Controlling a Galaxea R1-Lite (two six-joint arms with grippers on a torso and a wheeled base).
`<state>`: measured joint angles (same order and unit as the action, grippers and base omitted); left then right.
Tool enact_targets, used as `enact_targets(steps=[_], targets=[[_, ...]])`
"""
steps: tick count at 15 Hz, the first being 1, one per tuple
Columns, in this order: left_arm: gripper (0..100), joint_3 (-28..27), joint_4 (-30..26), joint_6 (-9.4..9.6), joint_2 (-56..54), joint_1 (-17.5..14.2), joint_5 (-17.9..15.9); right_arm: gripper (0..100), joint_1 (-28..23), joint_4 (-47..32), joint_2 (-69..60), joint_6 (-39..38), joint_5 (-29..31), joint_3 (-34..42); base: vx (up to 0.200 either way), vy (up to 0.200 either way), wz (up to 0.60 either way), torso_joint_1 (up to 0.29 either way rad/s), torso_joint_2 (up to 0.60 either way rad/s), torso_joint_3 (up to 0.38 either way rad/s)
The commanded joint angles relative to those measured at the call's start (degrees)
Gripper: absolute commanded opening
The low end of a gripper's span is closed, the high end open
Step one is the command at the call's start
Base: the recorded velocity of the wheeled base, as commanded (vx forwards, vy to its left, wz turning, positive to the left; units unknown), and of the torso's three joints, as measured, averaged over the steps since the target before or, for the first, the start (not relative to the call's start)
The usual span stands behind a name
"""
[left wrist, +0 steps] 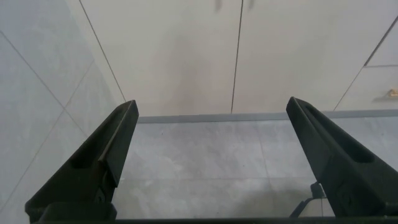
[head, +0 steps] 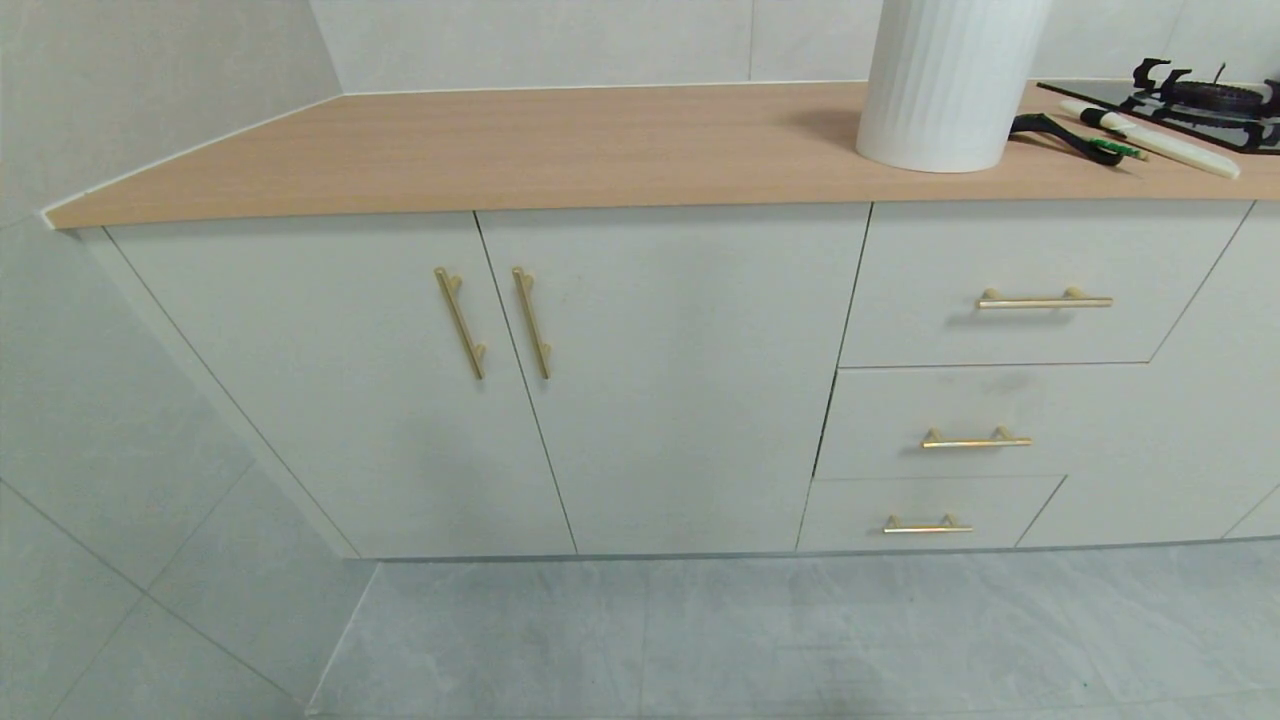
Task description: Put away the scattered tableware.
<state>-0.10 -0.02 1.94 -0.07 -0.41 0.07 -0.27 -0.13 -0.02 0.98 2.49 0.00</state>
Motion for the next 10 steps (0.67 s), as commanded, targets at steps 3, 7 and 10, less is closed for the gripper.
enact_targets(steps=[3,7,10], targets=[[100,0.01,-0.06,0.08,0.07,-0.02,0.01,100,0.0,-0.04,0.11,-0.01,-0.03,0.0,0.0,-0.2,0.0,0.004,0.01,0.004],[100,0.01,-0.06,-0.09,0.07,-0.02,0.01,100,0.0,0.05,0.11,-0.01,-0.03,0.0,0.0,-0.2,0.0,0.004,0.0,0.006],[100,0.01,0.02,-0.36,0.07,-0.02,0.01,100,0.0,-0.04,0.11,-0.01,-0.03,0.0,0.0,-0.133,0.0,0.002,0.0,0.005]])
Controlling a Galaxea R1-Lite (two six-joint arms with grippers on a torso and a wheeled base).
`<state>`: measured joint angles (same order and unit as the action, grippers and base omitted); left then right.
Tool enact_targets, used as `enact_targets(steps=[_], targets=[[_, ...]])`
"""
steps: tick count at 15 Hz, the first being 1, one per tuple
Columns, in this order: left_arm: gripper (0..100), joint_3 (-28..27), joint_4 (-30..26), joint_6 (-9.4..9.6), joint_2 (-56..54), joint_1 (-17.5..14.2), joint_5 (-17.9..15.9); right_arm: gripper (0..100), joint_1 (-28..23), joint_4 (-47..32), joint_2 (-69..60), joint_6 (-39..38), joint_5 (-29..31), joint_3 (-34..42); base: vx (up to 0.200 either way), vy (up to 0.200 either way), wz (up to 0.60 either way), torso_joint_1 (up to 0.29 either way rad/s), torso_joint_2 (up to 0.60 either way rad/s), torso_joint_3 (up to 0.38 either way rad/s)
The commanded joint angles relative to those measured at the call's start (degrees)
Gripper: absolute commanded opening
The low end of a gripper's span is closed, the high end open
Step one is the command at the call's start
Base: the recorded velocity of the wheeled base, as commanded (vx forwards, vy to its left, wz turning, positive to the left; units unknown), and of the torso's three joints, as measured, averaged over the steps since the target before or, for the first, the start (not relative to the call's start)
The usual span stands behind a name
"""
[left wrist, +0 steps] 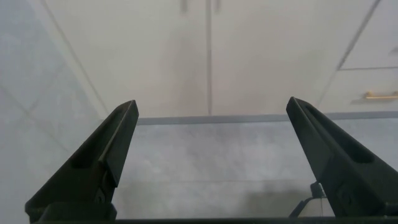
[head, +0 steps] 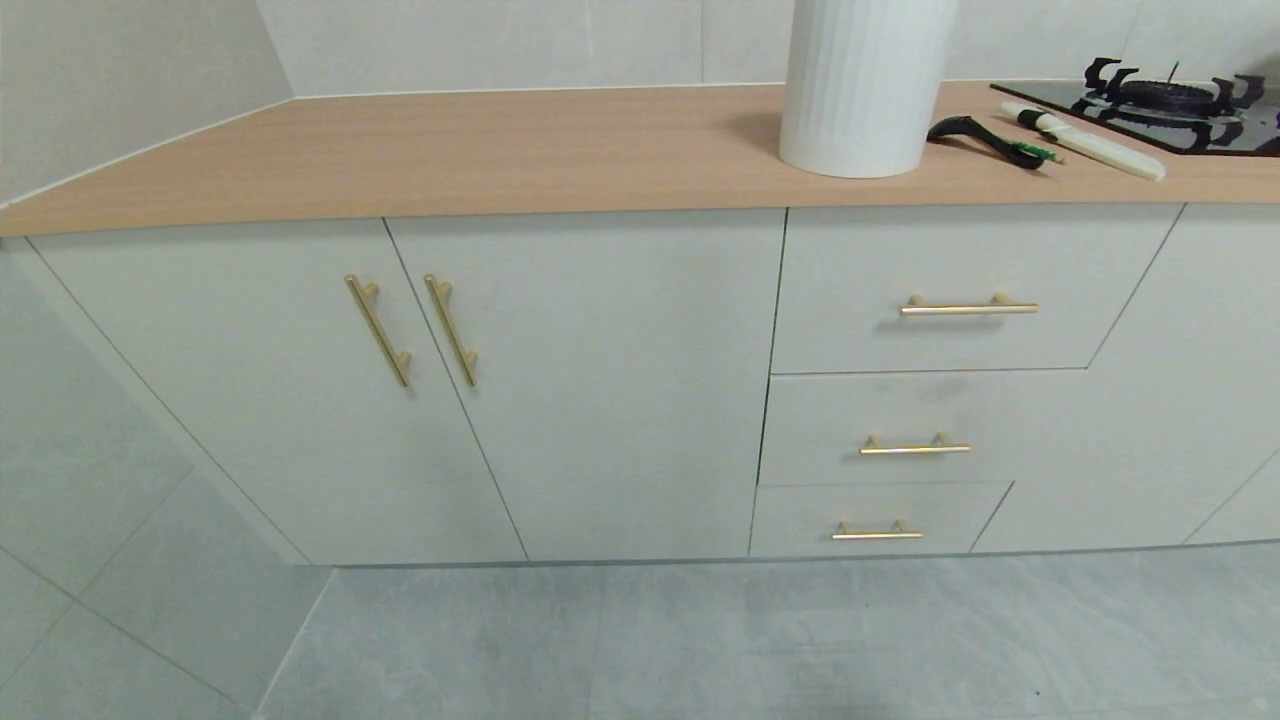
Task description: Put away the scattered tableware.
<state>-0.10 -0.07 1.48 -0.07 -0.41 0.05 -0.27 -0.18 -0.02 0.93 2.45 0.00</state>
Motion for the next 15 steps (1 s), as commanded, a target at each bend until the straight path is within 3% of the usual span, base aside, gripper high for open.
enact_targets(steps=[1,6,12,15], targets=[[100,0.01,0.07,-0.16,0.07,-0.02,0.04,100,0.0,0.01,0.11,0.04,0.01,0.0,0.0,0.0,0.0,0.0,0.0,0.0],[100,0.01,0.07,-0.51,0.07,-0.02,0.04,100,0.0,0.01,0.11,-0.05,0.01,0.0,0.0,0.0,0.0,0.0,0.0,0.0],[100,0.01,0.07,-1.12,0.07,-0.02,0.04,100,0.0,0.01,0.11,-0.05,0.01,0.0,0.2,0.0,0.0,0.0,0.0,0.002],[100,0.01,0.07,-1.21,0.07,-0.02,0.04,100,0.0,0.01,0.11,-0.05,0.01,0.0,0.0,0.0,0.0,0.0,0.0,0.0]])
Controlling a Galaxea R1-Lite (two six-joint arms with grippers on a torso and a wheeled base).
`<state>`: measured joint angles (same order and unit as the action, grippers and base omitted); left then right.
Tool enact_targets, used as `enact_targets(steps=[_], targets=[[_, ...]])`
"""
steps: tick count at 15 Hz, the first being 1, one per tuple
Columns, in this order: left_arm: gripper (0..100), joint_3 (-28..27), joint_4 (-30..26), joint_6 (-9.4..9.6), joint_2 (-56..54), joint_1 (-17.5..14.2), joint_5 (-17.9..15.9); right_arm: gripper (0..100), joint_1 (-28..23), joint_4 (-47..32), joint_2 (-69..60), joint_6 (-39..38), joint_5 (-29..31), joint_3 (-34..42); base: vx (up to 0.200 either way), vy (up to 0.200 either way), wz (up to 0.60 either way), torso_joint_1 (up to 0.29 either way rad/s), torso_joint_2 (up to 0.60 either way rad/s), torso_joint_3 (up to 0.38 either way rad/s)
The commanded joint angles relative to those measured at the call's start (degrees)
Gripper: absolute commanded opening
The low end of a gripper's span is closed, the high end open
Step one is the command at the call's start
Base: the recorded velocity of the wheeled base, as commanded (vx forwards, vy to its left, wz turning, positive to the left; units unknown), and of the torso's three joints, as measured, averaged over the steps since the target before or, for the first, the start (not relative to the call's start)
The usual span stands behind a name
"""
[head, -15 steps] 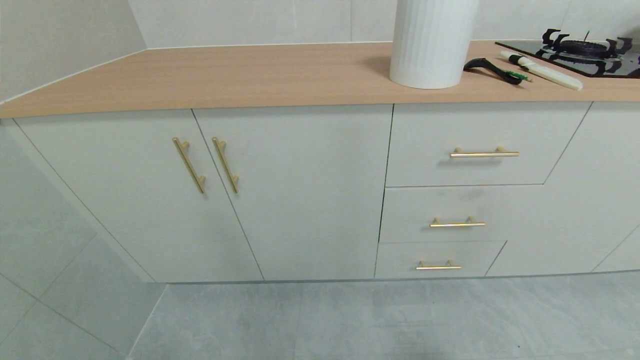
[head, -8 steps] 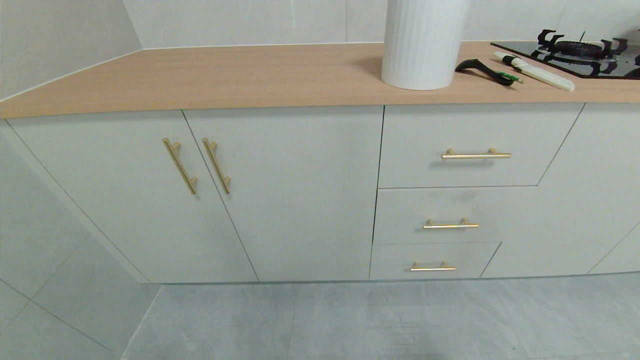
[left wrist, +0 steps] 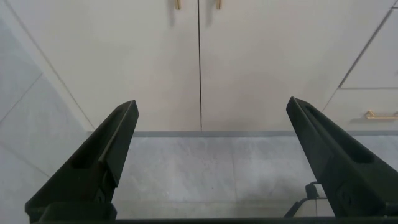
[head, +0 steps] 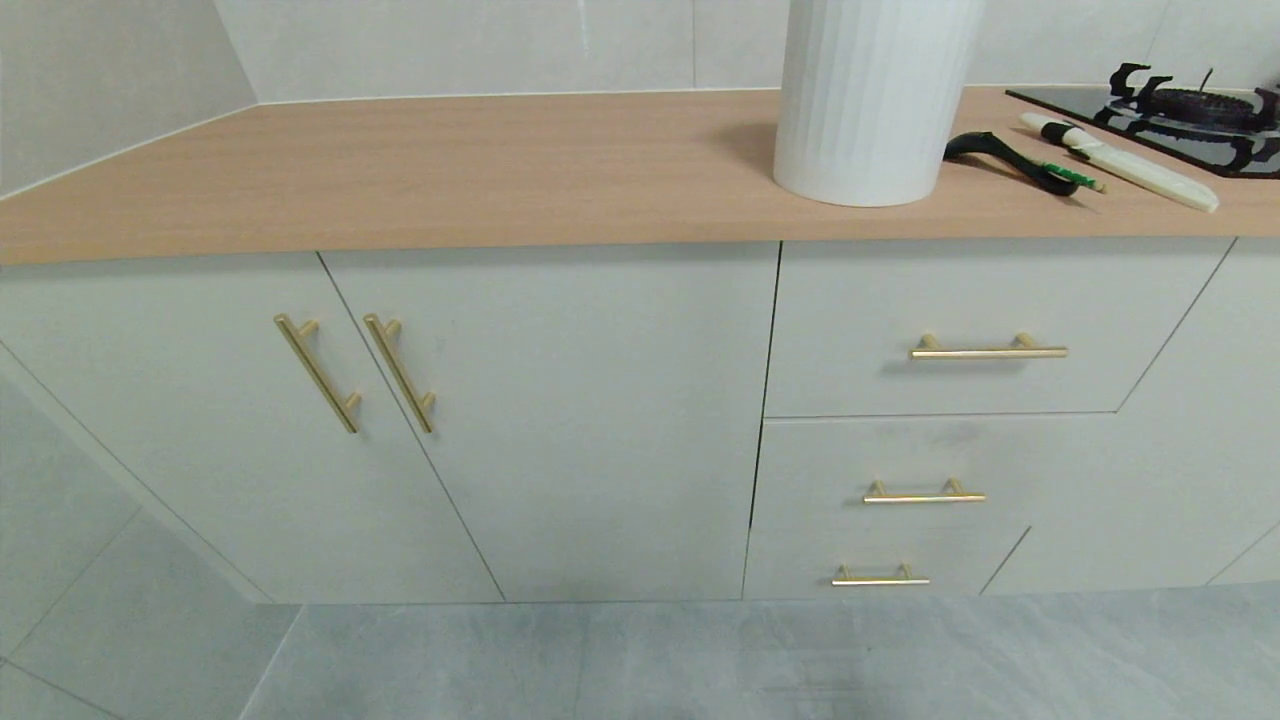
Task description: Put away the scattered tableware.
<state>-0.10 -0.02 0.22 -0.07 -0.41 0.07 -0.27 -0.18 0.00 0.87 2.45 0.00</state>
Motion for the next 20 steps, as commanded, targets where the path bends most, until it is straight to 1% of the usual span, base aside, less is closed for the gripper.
enact_targets(steps=[1,11,13,14,15,16,17,18,19,20], targets=[[100,0.01,0.02,0.04,0.07,-0.02,0.01,100,0.0,0.01,0.09,0.01,0.01,0.0,0.0,0.0,0.0,0.0,0.0,0.0],[100,0.01,0.02,-0.04,0.07,-0.02,0.01,100,0.0,0.18,0.09,1.07,-0.17,-0.26,0.0,0.0,0.0,0.0,0.0,0.0],[100,0.01,0.02,0.04,0.07,-0.02,0.01,100,0.53,-0.08,1.49,0.8,-1.22,-5.36,0.0,0.0,0.0,0.0,0.0,0.0],[100,0.01,0.02,-0.04,0.07,-0.02,0.01,100,1.85,-1.4,6.24,0.8,-2.54,-8.09,0.0,0.0,0.0,0.0,0.0,0.0],[100,0.01,0.02,-0.04,0.07,-0.02,0.01,100,3.08,-1.93,11.87,1.07,-3.68,-8.26,0.0,0.0,0.0,0.0,0.0,0.0],[100,0.01,0.02,-0.04,0.07,-0.02,0.01,100,5.01,-1.93,20.13,1.07,-5.88,-8.35,0.0,0.0,0.0,0.0,0.0,0.0],[100,0.01,0.02,-0.04,0.07,-0.02,0.01,100,6.51,-1.49,25.66,1.16,-6.49,-8.44,0.0,0.0,0.0,0.0,0.0,0.0],[100,0.01,0.02,-0.04,0.07,-0.02,0.01,100,9.41,-0.61,35.51,1.42,-6.84,-10.55,0.0,0.0,0.0,0.0,0.0,0.0],[100,0.01,0.02,-0.04,0.07,-0.02,0.01,100,11.52,-0.34,42.01,1.33,-6.93,-13.36,0.0,0.0,0.0,0.0,0.0,0.0],[100,0.01,0.02,-0.04,0.07,-0.02,0.01,100,12.4,-0.17,48.43,1.16,-7.02,-16.44,0.0,0.0,0.0,0.0,0.0,0.0]])
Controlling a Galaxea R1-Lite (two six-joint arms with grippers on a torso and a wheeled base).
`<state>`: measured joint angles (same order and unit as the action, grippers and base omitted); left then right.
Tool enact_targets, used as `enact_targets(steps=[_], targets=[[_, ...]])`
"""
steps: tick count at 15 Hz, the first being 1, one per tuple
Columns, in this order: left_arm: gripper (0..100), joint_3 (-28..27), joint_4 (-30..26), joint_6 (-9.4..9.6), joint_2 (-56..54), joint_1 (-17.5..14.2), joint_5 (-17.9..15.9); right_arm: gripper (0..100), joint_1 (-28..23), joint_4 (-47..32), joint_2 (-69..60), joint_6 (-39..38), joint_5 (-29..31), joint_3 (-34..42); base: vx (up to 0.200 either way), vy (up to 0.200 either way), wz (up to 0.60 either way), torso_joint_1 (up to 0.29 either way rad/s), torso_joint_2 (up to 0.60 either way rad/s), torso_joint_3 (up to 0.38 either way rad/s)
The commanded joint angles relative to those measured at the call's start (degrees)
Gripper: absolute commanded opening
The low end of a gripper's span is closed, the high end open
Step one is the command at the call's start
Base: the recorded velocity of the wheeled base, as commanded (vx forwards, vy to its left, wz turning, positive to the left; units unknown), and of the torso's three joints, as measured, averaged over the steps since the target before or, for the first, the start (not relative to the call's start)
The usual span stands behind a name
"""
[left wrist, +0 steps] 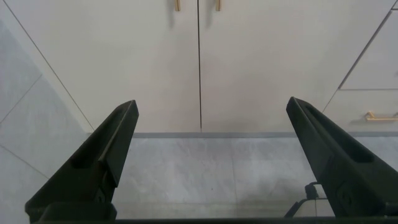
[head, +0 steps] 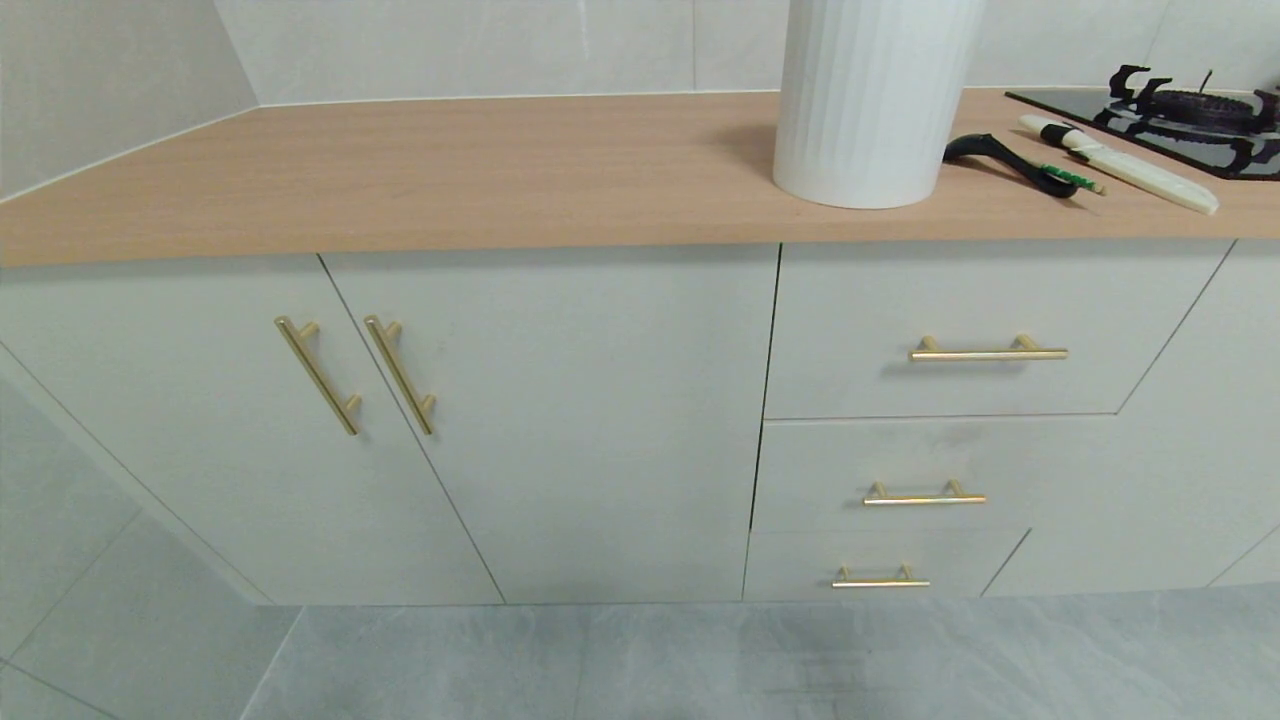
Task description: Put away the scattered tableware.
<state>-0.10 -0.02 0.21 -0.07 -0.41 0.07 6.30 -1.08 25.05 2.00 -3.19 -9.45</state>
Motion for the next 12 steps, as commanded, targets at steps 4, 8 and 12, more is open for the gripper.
enact_targets(steps=[4,8,12], targets=[[100,0.01,0.02,-0.03,0.07,-0.02,0.01,100,5.83,11.63,50.45,-0.07,-1.29,-15.95,0.0,0.0,0.0,0.0,0.0,0.0],[100,0.01,0.02,-0.03,0.07,-0.02,0.01,100,5.39,31.41,69.96,0.11,-0.67,-19.29,0.0,0.0,0.0,0.0,0.0,0.0],[100,0.01,0.02,-0.03,0.07,-0.02,0.01,100,4.07,34.22,78.48,0.29,-0.67,-25.09,0.0,0.0,0.0,0.0,0.0,0.0]])
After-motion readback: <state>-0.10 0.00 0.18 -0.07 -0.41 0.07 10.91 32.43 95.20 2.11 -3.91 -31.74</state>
